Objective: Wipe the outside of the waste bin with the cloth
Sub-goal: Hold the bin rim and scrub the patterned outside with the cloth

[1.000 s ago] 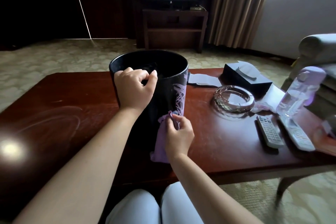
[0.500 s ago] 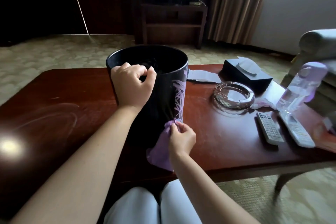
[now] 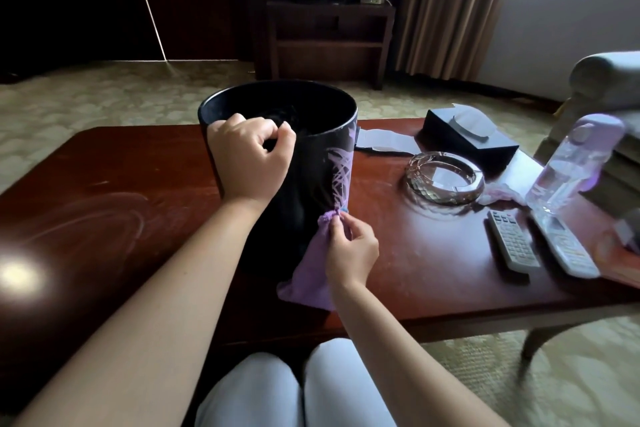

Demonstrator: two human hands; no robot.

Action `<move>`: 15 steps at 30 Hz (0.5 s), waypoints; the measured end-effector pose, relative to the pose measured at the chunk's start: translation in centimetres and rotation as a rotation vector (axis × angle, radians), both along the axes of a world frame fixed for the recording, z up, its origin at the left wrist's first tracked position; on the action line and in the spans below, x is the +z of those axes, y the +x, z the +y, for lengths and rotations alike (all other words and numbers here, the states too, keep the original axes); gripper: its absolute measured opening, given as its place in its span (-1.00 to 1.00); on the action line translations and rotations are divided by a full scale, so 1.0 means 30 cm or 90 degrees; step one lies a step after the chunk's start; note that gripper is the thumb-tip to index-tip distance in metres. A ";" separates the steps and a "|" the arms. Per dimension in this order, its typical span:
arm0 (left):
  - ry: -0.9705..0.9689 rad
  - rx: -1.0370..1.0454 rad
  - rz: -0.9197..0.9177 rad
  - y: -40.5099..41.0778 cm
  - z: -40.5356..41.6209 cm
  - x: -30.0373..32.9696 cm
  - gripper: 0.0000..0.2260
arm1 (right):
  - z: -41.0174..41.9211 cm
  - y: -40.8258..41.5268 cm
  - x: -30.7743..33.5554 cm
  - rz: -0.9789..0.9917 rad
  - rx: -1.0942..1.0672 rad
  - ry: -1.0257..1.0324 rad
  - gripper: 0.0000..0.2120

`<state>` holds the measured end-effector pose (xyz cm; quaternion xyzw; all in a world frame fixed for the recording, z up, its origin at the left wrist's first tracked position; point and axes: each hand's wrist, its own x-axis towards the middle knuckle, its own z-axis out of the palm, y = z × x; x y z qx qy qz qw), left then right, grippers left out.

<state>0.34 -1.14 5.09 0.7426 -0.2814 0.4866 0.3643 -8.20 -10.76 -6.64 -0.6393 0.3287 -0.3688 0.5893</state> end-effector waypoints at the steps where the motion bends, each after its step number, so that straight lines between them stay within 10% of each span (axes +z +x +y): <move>1: 0.000 -0.001 -0.003 -0.001 0.000 0.001 -0.67 | 0.008 0.003 0.013 -0.025 -0.012 -0.010 -0.86; 15: -0.006 0.001 -0.002 0.004 -0.004 -0.005 -0.68 | -0.076 -0.006 -0.147 0.246 0.096 -0.099 -0.80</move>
